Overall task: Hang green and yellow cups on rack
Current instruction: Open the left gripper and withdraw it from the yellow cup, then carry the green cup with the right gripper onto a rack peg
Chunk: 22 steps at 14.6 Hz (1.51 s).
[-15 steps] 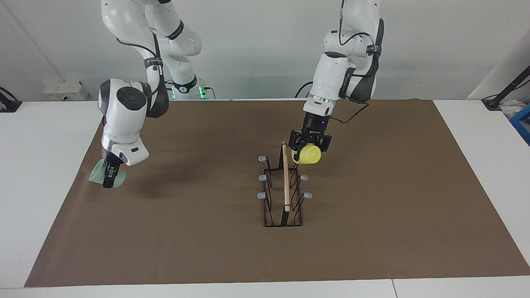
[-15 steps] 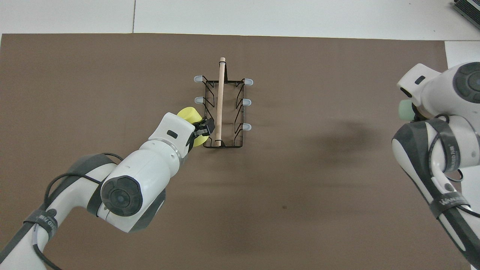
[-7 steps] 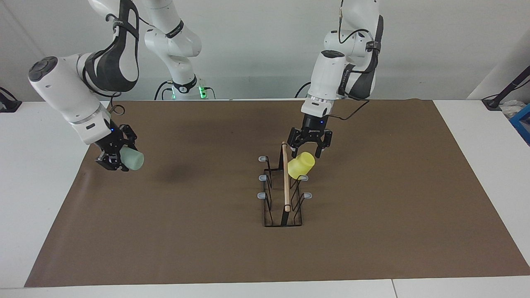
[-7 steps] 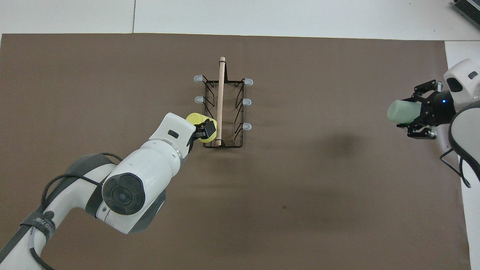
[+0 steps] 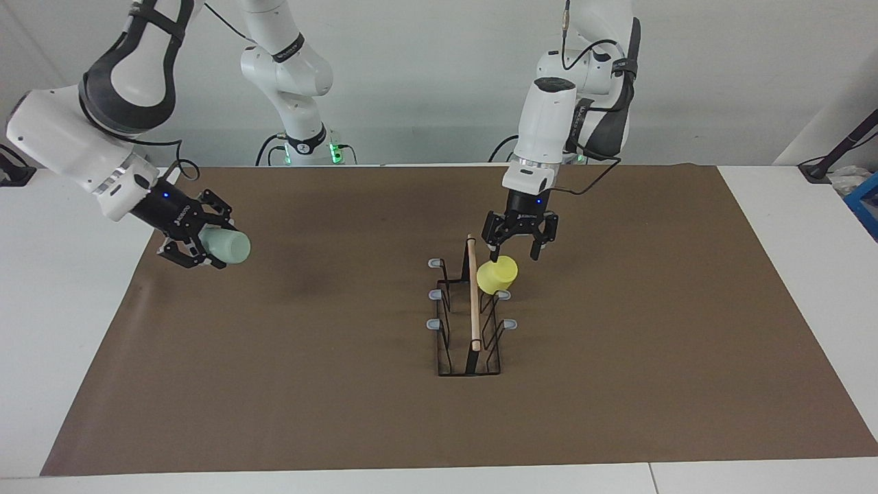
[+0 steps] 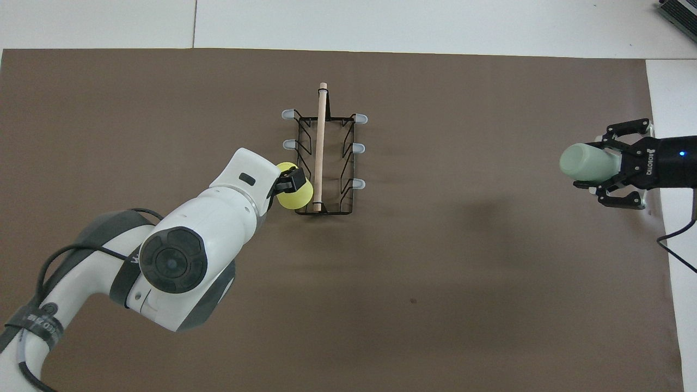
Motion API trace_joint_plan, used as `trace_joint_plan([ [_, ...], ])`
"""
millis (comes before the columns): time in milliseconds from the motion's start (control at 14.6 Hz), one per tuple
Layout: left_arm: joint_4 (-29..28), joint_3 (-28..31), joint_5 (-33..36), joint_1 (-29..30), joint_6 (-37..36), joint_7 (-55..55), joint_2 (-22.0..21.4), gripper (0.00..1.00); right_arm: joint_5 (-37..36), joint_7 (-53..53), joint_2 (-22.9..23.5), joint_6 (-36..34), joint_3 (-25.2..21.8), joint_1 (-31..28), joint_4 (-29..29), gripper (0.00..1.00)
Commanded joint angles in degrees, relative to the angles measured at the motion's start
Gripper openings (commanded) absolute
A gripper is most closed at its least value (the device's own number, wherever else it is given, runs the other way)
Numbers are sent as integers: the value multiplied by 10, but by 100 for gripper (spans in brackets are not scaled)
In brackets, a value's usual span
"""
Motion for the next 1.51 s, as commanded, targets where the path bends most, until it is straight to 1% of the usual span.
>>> trace_joint_plan([
  [0, 42, 3, 7, 13, -106, 73, -9, 100, 74, -62, -24, -57, 5, -49, -22, 39],
  [206, 68, 43, 1, 16, -179, 179, -15, 100, 133, -93, -37, -105, 5, -68, -39, 36],
  [343, 89, 71, -2, 16, -220, 233, -15, 100, 204, -109, -58, -99, 5, -60, -88, 36],
  [480, 113, 103, -26, 16, -255, 301, -15, 100, 285, -123, -59, -80, 5, -24, -128, 36],
  [617, 139, 136, -72, 15, -294, 377, -15, 100, 332, -125, -58, -53, 6, 5, -140, 36],
  [686, 153, 150, -83, 15, -315, 409, -15, 100, 373, -126, -52, -46, 6, 26, -148, 36],
  [754, 165, 159, -83, 19, -335, 432, -15, 100, 419, -126, -51, -42, 6, 46, -160, 36],
  [891, 202, 169, -83, 37, -373, 465, -14, 100, 506, -142, -51, -10, 6, 94, -183, 36],
  [960, 221, 175, -83, 40, -393, 481, -10, 100, 538, -158, -51, 8, 6, 113, -187, 36],
  [1029, 236, 193, -84, 36, -408, 497, -7, 100, 568, -173, -50, 24, 6, 131, -195, 36],
  [1234, 256, 211, -83, 38, -444, 553, -8, 100, 679, -229, -39, 48, 5, 189, -219, 36],
  [1440, 289, 212, -81, 56, -493, 581, -6, 100, 752, -289, -21, 62, 6, 236, -231, 36],
])
